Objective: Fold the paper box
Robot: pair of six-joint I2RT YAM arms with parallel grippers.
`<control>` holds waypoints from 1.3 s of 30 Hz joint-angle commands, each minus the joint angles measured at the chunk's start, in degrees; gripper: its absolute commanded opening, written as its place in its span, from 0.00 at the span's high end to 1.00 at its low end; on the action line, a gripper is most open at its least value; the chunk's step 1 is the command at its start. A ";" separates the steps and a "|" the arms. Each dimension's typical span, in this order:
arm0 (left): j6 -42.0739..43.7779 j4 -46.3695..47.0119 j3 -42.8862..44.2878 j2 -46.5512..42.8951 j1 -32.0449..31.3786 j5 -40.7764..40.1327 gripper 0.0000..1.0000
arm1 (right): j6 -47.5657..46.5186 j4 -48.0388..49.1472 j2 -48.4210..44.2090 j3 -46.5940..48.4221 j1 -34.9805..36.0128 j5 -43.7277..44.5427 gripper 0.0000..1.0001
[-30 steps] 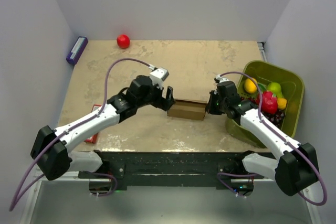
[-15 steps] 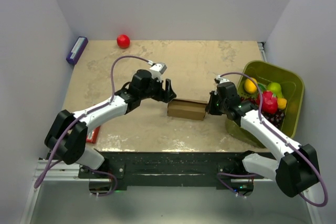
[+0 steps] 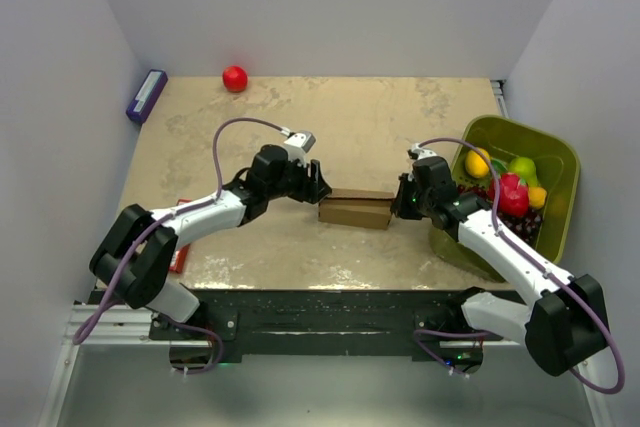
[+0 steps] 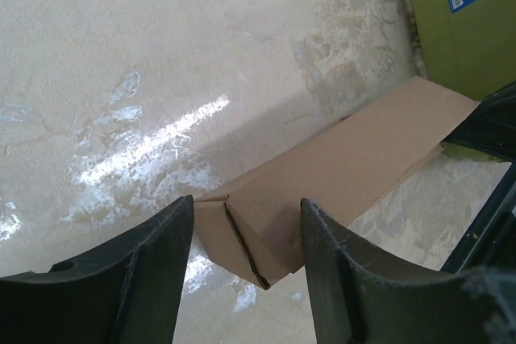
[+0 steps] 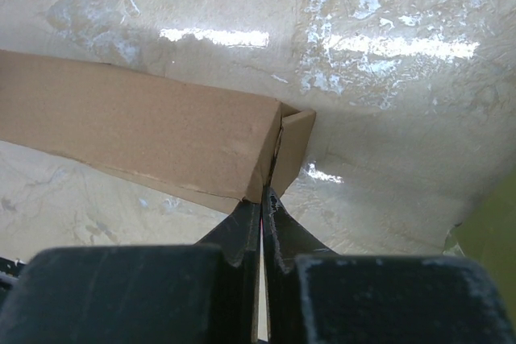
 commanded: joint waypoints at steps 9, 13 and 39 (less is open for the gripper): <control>-0.80 4.72 -5.56 1.83 0.35 0.92 0.47 | -4.41 -8.26 0.92 4.80 0.16 -8.29 0.35; -0.36 4.64 -5.39 2.71 0.44 1.00 0.48 | -6.26 -12.04 1.19 8.13 0.16 -12.96 0.20; -0.80 4.11 -7.93 -6.25 0.44 0.65 0.39 | -3.63 -3.35 5.67 7.18 -11.53 -17.63 0.51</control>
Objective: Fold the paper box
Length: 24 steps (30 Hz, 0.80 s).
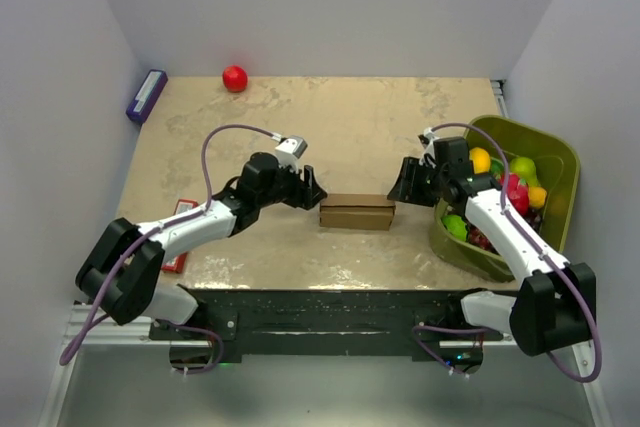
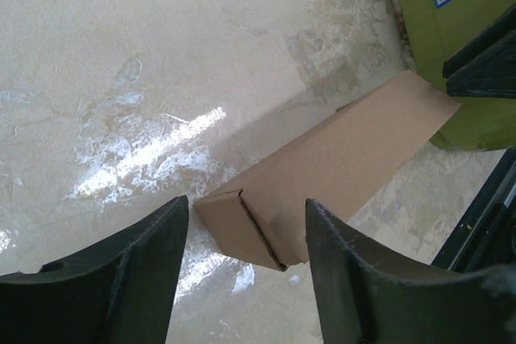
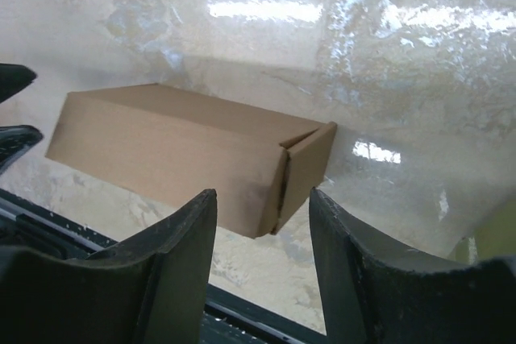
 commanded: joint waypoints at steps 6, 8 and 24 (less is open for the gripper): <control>-1.09 1.75 -3.46 0.35 0.15 1.27 0.46 | -0.09 2.12 -0.87 -4.48 -0.75 -0.60 0.64; -1.17 1.93 -3.90 0.62 0.07 1.71 0.47 | -0.17 2.29 -0.78 -5.28 -0.75 -0.60 0.67; -0.47 0.53 -8.47 2.55 0.07 0.74 0.68 | -2.46 1.94 0.97 -8.09 -0.75 5.37 0.78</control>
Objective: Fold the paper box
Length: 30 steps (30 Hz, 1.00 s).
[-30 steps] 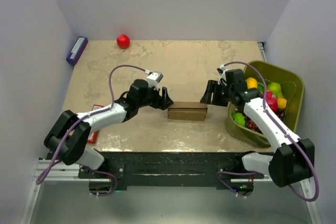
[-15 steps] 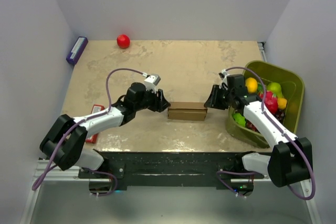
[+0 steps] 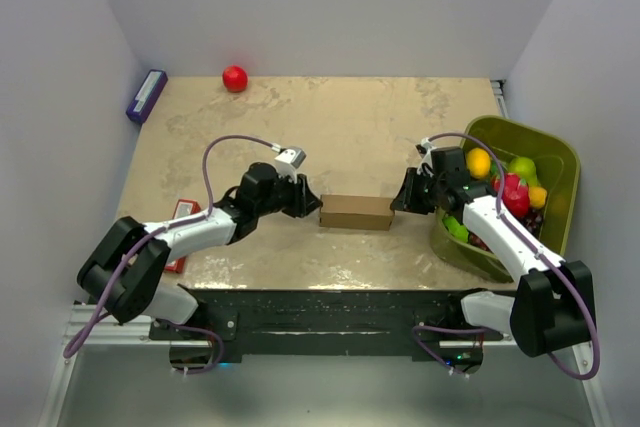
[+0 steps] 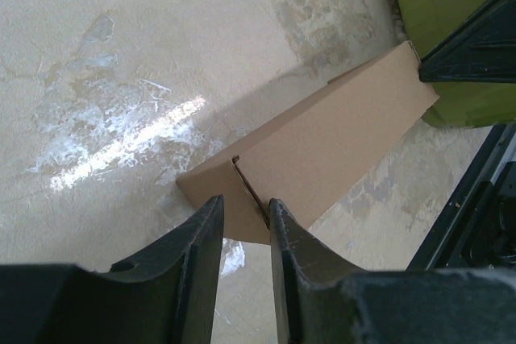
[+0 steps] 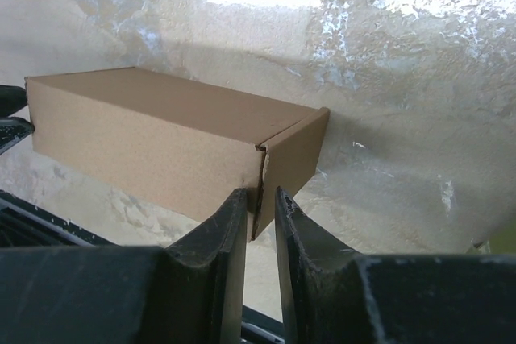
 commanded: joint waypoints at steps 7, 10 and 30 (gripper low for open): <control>3.38 -8.17 -3.58 3.21 -0.26 -4.36 0.72 | -2.09 -0.94 0.91 -2.13 -0.36 5.42 0.77; 3.39 -7.12 -3.32 2.78 -0.26 -3.66 0.71 | -1.47 0.20 0.74 -2.04 -0.45 2.70 0.73; -7.24 6.66 -0.32 0.30 0.61 6.97 0.31 | 4.33 7.85 1.78 -2.21 -0.36 -6.89 0.46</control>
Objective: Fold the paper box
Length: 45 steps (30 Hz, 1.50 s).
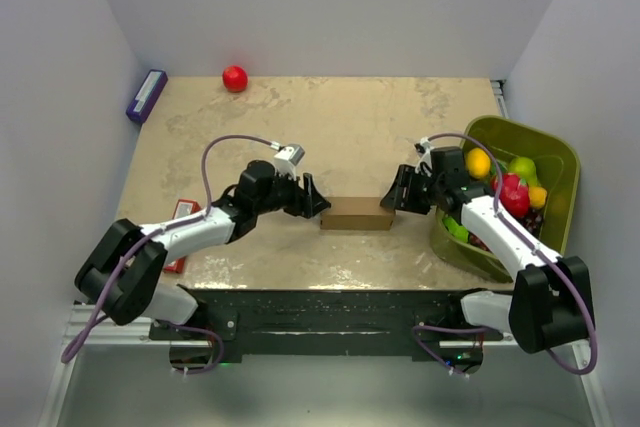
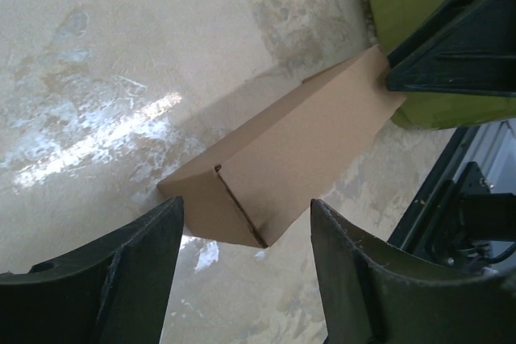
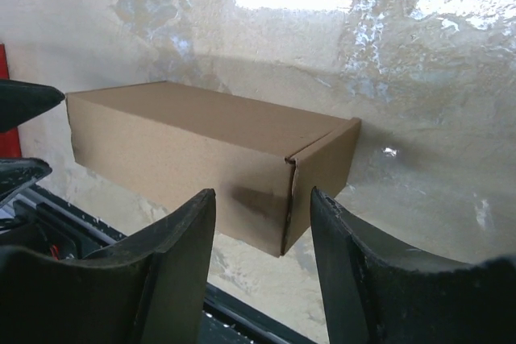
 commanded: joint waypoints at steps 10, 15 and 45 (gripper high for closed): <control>-6.15 16.71 -0.94 10.78 0.37 12.28 0.51 | 2.65 8.55 3.19 -3.23 -0.25 -6.40 0.61; -3.69 16.72 0.99 11.40 0.29 12.02 0.62 | 3.36 14.34 5.21 -1.83 1.68 -7.37 0.68; 18.29 21.55 -7.35 4.99 0.03 -3.45 0.43 | -2.09 35.54 12.17 -0.76 11.97 -1.04 0.37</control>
